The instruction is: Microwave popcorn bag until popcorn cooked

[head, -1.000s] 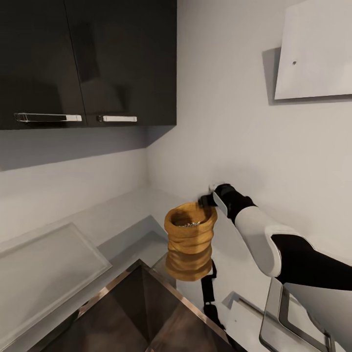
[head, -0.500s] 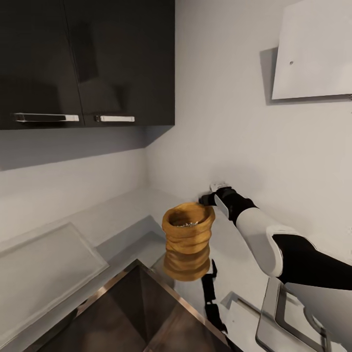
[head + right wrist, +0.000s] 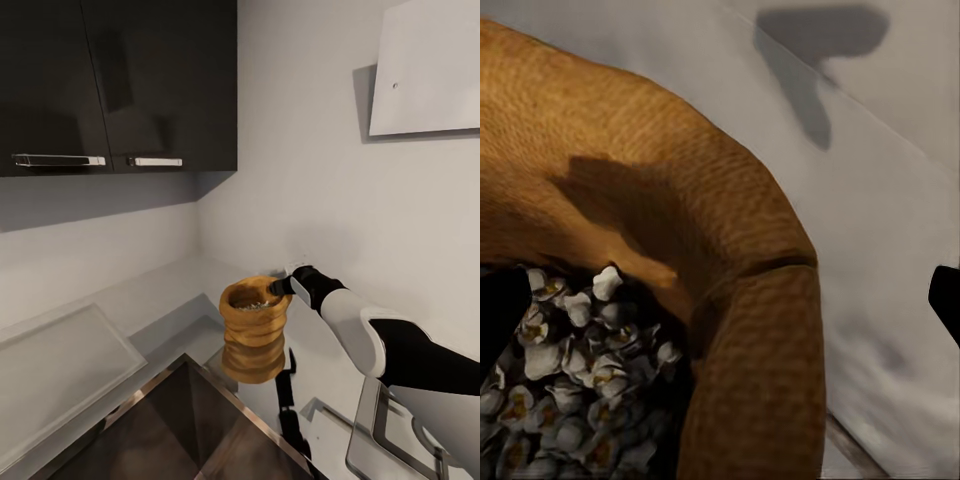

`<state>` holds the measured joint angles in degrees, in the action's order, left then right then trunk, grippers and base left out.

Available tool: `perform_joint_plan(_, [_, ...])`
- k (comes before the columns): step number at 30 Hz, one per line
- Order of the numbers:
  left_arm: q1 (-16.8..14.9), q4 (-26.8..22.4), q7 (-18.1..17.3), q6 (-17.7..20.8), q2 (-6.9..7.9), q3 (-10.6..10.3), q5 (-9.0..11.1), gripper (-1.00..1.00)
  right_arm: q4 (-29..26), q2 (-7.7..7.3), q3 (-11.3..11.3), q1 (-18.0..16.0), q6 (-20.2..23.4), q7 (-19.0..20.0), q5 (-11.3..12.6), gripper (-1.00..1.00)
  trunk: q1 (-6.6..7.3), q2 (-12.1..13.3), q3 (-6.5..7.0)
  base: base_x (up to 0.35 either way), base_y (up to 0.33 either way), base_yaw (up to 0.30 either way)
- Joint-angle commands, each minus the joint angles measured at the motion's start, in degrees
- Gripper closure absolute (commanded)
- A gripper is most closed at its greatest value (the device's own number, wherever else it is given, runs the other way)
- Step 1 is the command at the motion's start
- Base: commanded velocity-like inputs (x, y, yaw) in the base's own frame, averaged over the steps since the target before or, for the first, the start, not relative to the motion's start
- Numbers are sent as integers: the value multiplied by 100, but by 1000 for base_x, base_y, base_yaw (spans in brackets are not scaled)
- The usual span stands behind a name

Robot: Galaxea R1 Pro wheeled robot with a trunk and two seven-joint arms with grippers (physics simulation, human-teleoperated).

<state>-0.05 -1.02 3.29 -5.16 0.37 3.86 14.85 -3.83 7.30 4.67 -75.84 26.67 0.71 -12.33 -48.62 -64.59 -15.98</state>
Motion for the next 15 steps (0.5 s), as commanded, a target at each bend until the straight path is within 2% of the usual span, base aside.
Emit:
perform_joint_plan(1, [0,-4,5,-11,0,36,0,-100,-1,1,52,-1,32,8,-57,-100,0,-4,-7,0,0,0])
perform_joint_plan(13, [-1,-4,5,-11,4,36,4,-100,32,-1,53,-1,47,-44,-50,-100,0,-4,-7,0,0,0])
perform_joint_plan(14, [1,-4,5,-11,4,36,3,-100,32,-1,52,-1,48,-44,-50,100,0,-4,-7,0,0,0])
perform_joint_plan(15, [0,-4,5,-11,4,36,2,-100,32,-1,52,-1,50,-40,-50,100,0,-4,-7,0,0,0])
